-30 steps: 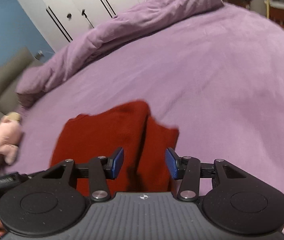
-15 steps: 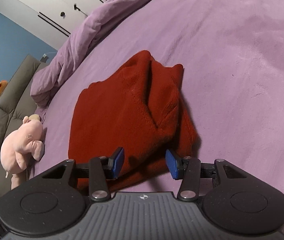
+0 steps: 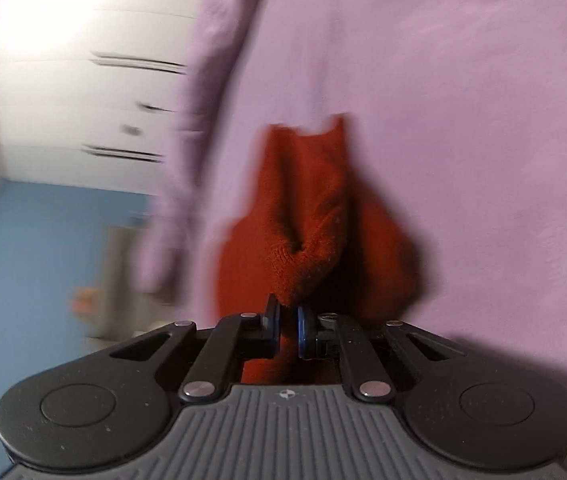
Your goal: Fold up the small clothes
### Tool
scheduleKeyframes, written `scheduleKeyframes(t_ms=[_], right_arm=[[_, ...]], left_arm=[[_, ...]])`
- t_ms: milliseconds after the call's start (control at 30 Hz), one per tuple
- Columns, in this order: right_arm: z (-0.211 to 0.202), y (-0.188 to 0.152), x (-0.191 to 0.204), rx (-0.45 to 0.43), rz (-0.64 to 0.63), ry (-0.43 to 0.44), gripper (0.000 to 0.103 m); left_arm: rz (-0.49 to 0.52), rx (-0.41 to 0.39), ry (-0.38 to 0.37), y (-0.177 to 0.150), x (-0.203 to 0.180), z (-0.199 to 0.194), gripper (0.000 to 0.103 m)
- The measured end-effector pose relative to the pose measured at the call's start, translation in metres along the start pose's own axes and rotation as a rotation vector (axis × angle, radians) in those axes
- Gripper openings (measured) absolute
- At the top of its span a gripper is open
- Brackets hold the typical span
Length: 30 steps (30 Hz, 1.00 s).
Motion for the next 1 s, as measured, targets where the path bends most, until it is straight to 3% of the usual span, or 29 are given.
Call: scheduleKeyframes(t_ms=[200, 267, 333, 433, 567, 633, 767, 833, 900, 1000], right_arm=[[-0.002, -0.008, 0.033, -0.029, -0.313, -0.143, 0.008], [-0.01, -0.008, 0.046, -0.051, -0.416, -0.201, 0.014], [-0.022, -0.006, 0.055, -0.087, -0.487, -0.25, 0.023], [-0.037, 0.001, 0.071, -0.193, -0.582, -0.309, 0.024], [-0.024, 0.006, 0.093, -0.19, -0.685, -0.298, 0.024], [-0.007, 0.004, 0.105, -0.171, -0.739, -0.287, 0.024], [0.031, 0.006, 0.121, -0.167, -0.835, -0.304, 0.023], [0.045, 0.007, 0.118, -0.186, -0.89, -0.362, 0.023], [0.056, 0.008, 0.102, -0.188, -0.927, -0.424, 0.023], [0.056, 0.009, 0.082, -0.234, -0.919, -0.335, 0.024]], left_arm=[[0.0, 0.027, -0.007, 0.001, 0.006, -0.009, 0.069], [0.008, 0.023, -0.014, 0.002, 0.01, -0.018, 0.07], [0.017, 0.006, -0.004, 0.003, 0.013, -0.028, 0.07], [0.009, -0.032, 0.025, 0.009, 0.017, -0.04, 0.067], [-0.002, -0.115, 0.055, 0.032, 0.015, -0.049, 0.068], [0.034, -0.128, 0.027, 0.046, 0.002, -0.041, 0.07], [0.122, -0.145, 0.057, 0.067, -0.027, -0.01, 0.071], [0.148, -0.131, 0.093, 0.067, -0.033, 0.008, 0.071], [0.134, -0.131, 0.083, 0.065, -0.034, 0.02, 0.072], [0.115, -0.121, 0.083, 0.061, -0.032, 0.034, 0.079]])
Point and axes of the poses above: each gripper's, at about its wrist camera, not at the fingertips, and z roughly the way its jaws point, x to its left, y to its top, the point moved 5 cm from there along z, roughly the way its jaws point, and after that the axes turned 1 degree about -y, right-handed, at the moved point
